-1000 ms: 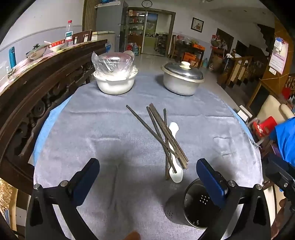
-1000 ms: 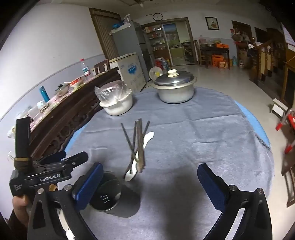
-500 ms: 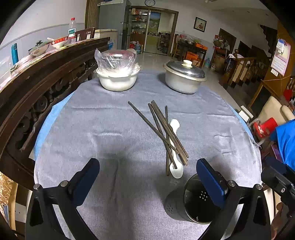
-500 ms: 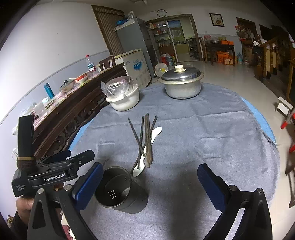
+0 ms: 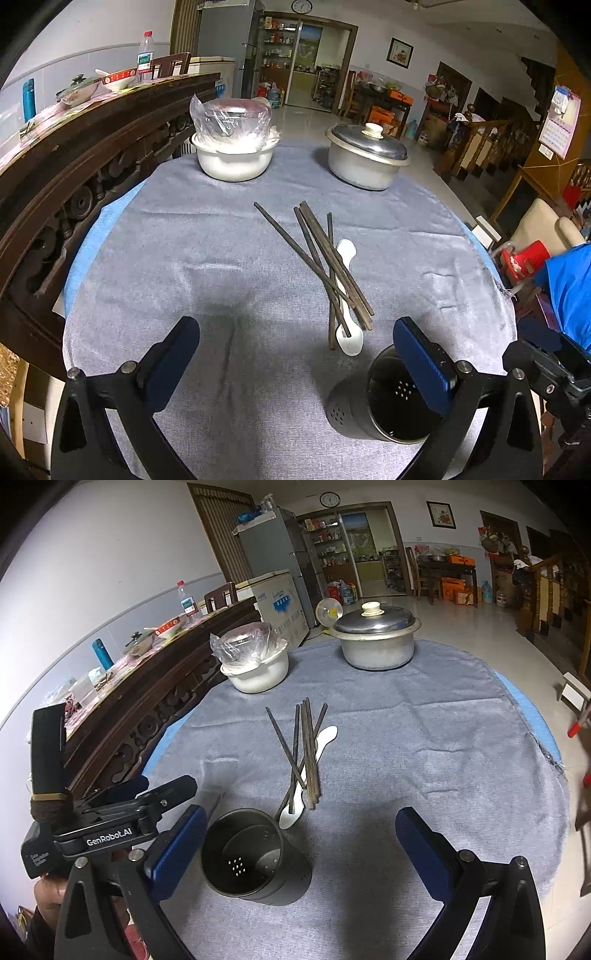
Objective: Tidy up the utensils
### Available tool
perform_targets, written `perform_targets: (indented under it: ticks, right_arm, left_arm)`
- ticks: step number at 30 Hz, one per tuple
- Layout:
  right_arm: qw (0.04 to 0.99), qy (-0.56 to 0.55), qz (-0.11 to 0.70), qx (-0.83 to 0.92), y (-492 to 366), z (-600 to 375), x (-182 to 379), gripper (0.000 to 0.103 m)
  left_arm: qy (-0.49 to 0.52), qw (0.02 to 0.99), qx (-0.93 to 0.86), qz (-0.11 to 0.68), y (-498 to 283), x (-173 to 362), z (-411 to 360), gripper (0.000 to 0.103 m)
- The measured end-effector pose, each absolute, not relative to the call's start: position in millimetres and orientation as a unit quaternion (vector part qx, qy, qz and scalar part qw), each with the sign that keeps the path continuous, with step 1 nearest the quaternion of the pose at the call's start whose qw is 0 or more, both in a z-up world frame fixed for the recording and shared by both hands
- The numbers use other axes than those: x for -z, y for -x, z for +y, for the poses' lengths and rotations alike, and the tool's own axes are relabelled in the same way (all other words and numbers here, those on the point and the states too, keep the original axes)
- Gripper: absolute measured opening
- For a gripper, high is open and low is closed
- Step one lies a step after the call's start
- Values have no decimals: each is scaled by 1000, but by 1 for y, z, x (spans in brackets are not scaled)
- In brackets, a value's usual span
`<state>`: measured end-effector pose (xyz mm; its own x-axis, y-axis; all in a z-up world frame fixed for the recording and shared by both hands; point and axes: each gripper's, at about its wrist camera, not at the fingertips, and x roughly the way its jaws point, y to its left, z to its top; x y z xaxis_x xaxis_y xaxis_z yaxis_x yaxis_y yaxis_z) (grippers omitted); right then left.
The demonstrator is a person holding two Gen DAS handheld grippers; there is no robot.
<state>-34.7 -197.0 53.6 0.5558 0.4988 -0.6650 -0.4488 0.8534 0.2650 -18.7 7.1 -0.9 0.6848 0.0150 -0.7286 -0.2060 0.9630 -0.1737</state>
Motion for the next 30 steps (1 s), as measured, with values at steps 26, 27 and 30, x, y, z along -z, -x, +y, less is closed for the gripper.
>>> perform_targets:
  ticks: [26,27,30]
  right_arm:
    - [883,-40,389,-260,36,-203,-54,103]
    - [883,-39,389,-260,36,-202,-54,103]
    - [883,-39,389,-260,37,-202,-55,103]
  left_arm:
    - [122,906,-45,404,16,5,-2,103]
    - [123,906,-45,403,17,5,-2,103]
    - [124,905,-44,404,17,5,-2,103]
